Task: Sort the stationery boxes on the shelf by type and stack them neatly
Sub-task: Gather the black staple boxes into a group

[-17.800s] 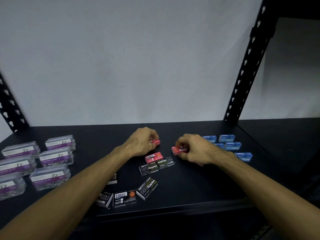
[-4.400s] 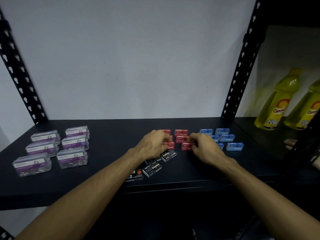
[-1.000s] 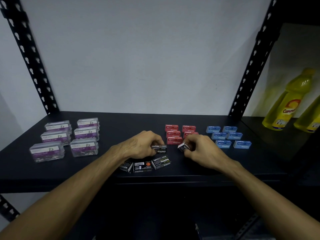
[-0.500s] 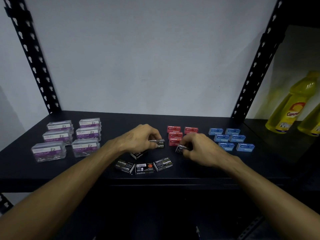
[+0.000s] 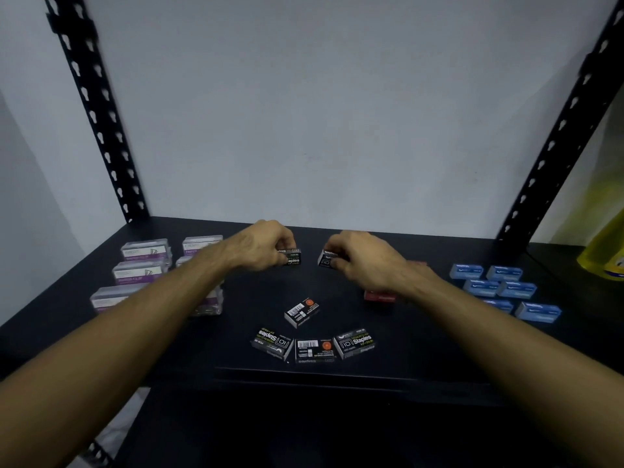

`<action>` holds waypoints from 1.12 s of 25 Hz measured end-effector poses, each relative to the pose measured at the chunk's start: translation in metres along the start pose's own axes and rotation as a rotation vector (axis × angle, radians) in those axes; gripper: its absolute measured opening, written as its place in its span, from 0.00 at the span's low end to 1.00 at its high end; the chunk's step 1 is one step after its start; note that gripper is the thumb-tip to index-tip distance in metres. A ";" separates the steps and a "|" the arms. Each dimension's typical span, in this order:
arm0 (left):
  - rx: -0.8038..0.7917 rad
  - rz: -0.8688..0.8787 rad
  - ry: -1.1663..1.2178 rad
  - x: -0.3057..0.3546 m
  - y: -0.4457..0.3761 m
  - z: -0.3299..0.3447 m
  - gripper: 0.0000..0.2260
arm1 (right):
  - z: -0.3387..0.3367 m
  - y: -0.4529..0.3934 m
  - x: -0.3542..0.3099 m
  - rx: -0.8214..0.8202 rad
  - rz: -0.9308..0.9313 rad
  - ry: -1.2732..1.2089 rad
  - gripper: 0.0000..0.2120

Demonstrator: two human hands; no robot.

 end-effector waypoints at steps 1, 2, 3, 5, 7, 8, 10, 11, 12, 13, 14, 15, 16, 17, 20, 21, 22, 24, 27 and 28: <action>0.014 -0.011 -0.005 -0.005 -0.002 0.002 0.06 | 0.007 -0.009 -0.004 -0.011 -0.001 0.006 0.09; 0.025 -0.018 -0.012 -0.009 -0.003 0.003 0.06 | 0.013 -0.017 -0.007 -0.021 0.004 0.012 0.10; 0.032 -0.021 -0.019 -0.013 -0.004 0.004 0.07 | 0.019 -0.025 -0.010 -0.030 0.014 0.018 0.10; 0.028 -0.016 -0.023 -0.017 -0.007 0.007 0.07 | 0.028 -0.037 -0.012 -0.041 0.036 0.040 0.12; 0.012 -0.010 -0.027 -0.021 -0.008 0.010 0.07 | 0.035 -0.045 -0.012 -0.050 0.049 0.067 0.13; 0.006 -0.008 -0.031 -0.022 -0.007 0.011 0.08 | 0.039 -0.047 -0.013 -0.059 0.051 0.077 0.14; -0.001 -0.002 -0.035 -0.024 -0.007 0.012 0.08 | 0.044 -0.050 -0.013 -0.074 0.052 0.085 0.14; -0.001 0.002 -0.038 -0.024 -0.007 0.013 0.08 | 0.046 -0.051 -0.013 -0.076 0.051 0.087 0.14; -0.001 0.004 -0.041 -0.024 -0.007 0.013 0.07 | 0.048 -0.051 -0.013 -0.075 0.049 0.090 0.14; -0.002 0.004 -0.042 -0.024 -0.007 0.013 0.07 | 0.048 -0.051 -0.013 -0.073 0.048 0.092 0.14; -0.003 0.002 -0.042 -0.024 -0.007 0.014 0.08 | 0.048 -0.051 -0.013 -0.072 0.049 0.093 0.14; -0.003 -0.001 -0.040 -0.024 -0.007 0.015 0.08 | 0.048 -0.052 -0.013 -0.072 0.048 0.094 0.14; -0.002 -0.003 -0.038 -0.024 -0.008 0.015 0.08 | 0.048 -0.052 -0.013 -0.072 0.047 0.097 0.14; -0.003 -0.004 -0.036 -0.023 -0.008 0.016 0.08 | 0.049 -0.052 -0.012 -0.071 0.045 0.100 0.13; -0.017 -0.003 -0.042 -0.021 -0.009 0.019 0.08 | 0.050 -0.053 -0.011 -0.060 0.045 0.096 0.14; -0.025 -0.006 -0.044 -0.021 -0.009 0.020 0.09 | 0.051 -0.053 -0.011 -0.059 0.046 0.095 0.14; -0.031 -0.011 -0.048 -0.021 -0.009 0.020 0.09 | 0.051 -0.053 -0.010 -0.059 0.046 0.096 0.14; -0.040 -0.018 -0.065 -0.020 -0.008 0.019 0.10 | 0.051 -0.053 -0.009 -0.053 0.055 0.105 0.15; -0.025 -0.021 -0.094 -0.017 -0.005 0.015 0.16 | 0.044 -0.046 -0.008 0.000 0.067 0.115 0.19; -0.001 -0.011 -0.102 -0.014 -0.003 0.011 0.18 | 0.040 -0.041 -0.009 0.029 0.058 0.115 0.19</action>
Point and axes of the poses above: each hand's wrist, its own y-axis away from the middle knuckle, its own z-axis out of the palm, x = y × z, the point moved 7 cm from there along -y, towards the middle knuckle, and after that the axes turned 14 degrees about z, right-handed, at the moved point
